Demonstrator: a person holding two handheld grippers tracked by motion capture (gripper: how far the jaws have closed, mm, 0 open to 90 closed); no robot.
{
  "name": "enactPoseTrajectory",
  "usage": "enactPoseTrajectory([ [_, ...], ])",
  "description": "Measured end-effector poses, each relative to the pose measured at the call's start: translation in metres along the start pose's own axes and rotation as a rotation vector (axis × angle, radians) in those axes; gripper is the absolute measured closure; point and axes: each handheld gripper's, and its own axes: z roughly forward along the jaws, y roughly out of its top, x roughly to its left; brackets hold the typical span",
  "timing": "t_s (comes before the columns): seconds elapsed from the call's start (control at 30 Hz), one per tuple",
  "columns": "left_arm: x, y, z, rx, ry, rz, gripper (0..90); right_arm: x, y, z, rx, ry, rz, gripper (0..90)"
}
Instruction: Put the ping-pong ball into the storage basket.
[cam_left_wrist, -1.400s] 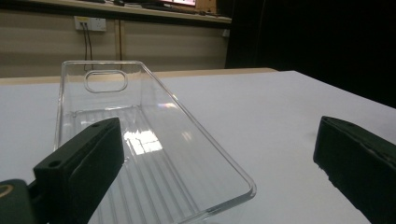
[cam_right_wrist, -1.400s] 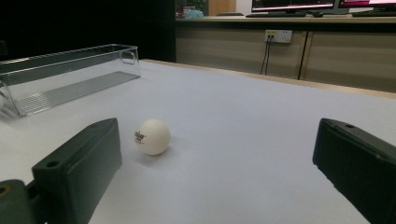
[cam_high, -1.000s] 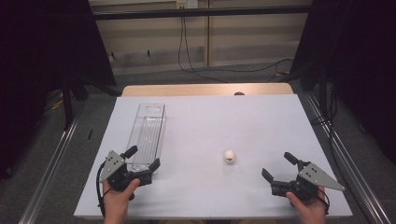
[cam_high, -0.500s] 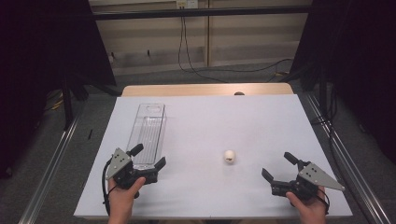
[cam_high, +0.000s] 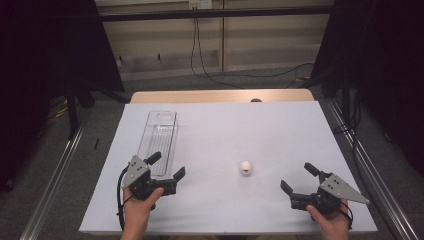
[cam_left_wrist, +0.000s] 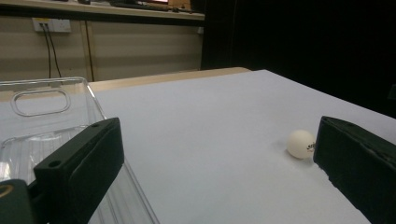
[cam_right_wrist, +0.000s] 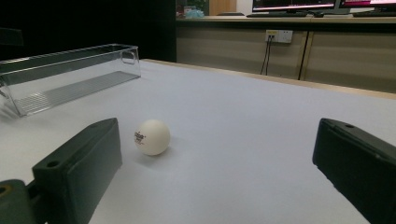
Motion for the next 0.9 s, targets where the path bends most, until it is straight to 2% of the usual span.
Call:
enactPoseTrajectory([
  [0.4,-0.009,0.006,0.01,-0.001,-0.017,-0.005,1.9,0.0,0.0,0.001,-0.002,0.001,0.0,0.9],
  [0.43,-0.009,0.006,0.012,0.003,-0.018,0.007,1.9,0.0,0.0,0.001,-0.001,0.005,-0.003,0.8],
  [0.73,-0.014,0.006,0.018,0.003,-0.031,0.006,1.9,0.001,0.0,0.002,-0.001,0.006,-0.004,1.0],
  [0.8,-0.014,0.006,0.02,0.016,-0.032,0.024,1.9,0.001,0.0,0.002,-0.002,0.007,-0.003,1.0],
  [0.83,-0.014,0.006,0.02,0.016,-0.032,0.024,1.9,0.001,0.0,0.002,-0.002,0.007,-0.003,1.0],
  [0.87,-0.015,0.006,0.021,0.006,-0.035,0.008,1.9,0.001,0.0,0.002,-0.002,0.008,-0.004,1.0],
  [0.9,-0.015,0.006,0.021,0.013,-0.038,0.019,1.9,0.001,0.0,0.002,-0.002,0.008,-0.004,1.0],
])
